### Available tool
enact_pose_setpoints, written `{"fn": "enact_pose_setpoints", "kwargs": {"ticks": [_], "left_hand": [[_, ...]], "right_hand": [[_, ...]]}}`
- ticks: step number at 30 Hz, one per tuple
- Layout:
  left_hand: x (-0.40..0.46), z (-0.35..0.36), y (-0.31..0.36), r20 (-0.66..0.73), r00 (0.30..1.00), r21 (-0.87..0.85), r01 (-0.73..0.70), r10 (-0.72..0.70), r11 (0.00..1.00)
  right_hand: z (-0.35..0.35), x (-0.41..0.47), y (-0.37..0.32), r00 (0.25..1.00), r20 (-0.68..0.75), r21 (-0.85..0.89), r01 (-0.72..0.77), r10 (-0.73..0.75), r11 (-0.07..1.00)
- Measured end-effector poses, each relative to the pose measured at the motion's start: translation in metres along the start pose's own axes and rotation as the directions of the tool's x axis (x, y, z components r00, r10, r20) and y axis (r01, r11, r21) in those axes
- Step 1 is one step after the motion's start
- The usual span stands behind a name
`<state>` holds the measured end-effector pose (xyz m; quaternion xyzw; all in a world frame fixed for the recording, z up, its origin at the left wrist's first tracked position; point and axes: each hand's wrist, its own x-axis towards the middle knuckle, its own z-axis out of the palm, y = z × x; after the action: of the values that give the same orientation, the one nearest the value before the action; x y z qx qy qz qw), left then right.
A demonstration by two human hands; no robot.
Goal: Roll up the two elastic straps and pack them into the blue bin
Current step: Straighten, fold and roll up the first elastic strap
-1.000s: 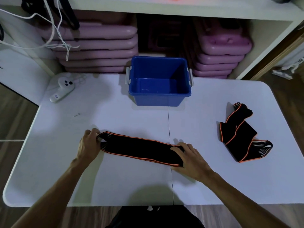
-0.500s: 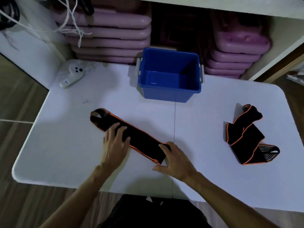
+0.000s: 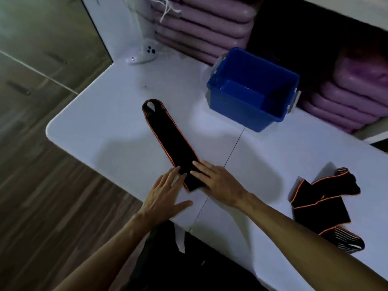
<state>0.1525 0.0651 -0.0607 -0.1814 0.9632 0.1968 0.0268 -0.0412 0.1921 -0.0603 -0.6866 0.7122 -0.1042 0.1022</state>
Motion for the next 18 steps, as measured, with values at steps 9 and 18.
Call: {"fn": "enact_pose_setpoints", "kwargs": {"ticks": [9,18], "left_hand": [[0.004,0.01,0.023,-0.041,0.997,0.036,0.067,-0.065,0.997],[0.014,0.004,0.028,0.067,0.988,0.117,0.131,-0.139,0.985]], "right_hand": [[-0.001,-0.004,0.009,0.984,0.105,0.138,0.132,-0.147,0.982],[-0.008,-0.006,0.014,0.978,0.183,0.182,0.063,-0.097,0.981]]}}
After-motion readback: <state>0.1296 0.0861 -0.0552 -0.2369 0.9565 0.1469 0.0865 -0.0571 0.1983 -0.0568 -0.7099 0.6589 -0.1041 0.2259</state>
